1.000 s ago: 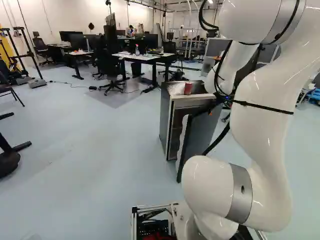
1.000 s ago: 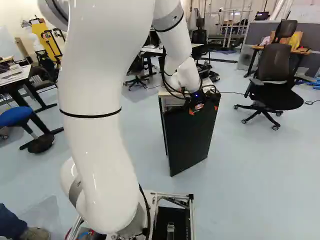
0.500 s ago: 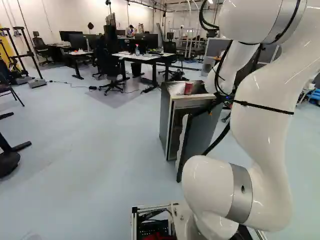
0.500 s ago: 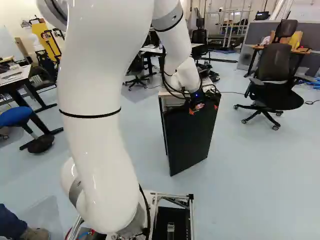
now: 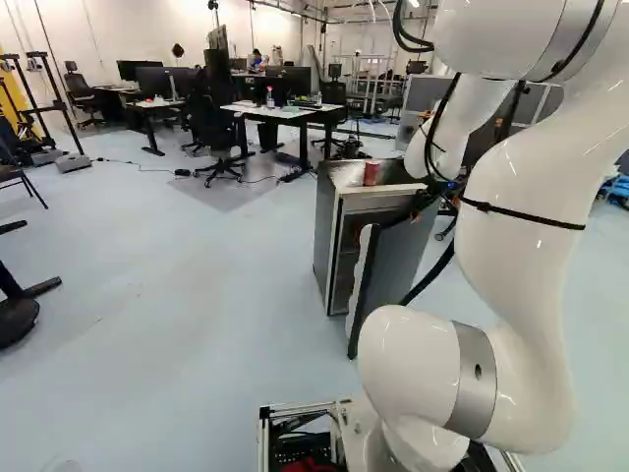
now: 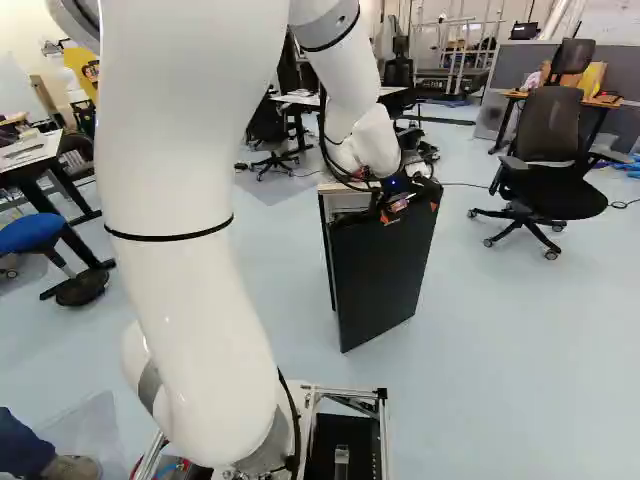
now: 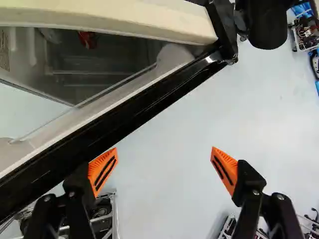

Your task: Grab a drink from the fridge

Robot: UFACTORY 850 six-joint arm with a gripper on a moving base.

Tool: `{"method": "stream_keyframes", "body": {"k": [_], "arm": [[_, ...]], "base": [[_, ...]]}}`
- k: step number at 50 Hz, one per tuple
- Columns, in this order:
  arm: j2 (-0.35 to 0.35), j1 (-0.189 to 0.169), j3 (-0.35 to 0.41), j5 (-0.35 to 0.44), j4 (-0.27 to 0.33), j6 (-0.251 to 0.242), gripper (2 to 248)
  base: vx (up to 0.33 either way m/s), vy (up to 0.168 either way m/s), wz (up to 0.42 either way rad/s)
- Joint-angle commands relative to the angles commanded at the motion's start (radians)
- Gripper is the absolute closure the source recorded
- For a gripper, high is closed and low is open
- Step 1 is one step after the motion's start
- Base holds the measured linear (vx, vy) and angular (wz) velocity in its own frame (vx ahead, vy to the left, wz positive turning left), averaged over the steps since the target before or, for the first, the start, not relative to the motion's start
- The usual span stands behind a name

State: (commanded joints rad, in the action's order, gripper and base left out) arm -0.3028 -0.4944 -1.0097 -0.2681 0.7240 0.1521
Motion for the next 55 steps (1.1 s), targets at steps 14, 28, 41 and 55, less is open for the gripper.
{"method": "stream_keyframes", "body": {"k": [14, 28, 41, 55], "arm": [[0.026, -0.012, 0.032, 0.0, 0.0, 0.0, 3], [0.028, -0.012, 0.034, 0.0, 0.0, 0.0, 3], [0.048, -0.021, 0.059, 0.0, 0.001, 0.0, 3], [0.064, -0.017, 0.078, 0.015, 0.019, 0.0, 3]], "base": [[0.0, 0.0, 0.0], [0.0, 0.0, 0.0], [0.0, 0.0, 0.0], [0.0, 0.0, 0.0]]}}
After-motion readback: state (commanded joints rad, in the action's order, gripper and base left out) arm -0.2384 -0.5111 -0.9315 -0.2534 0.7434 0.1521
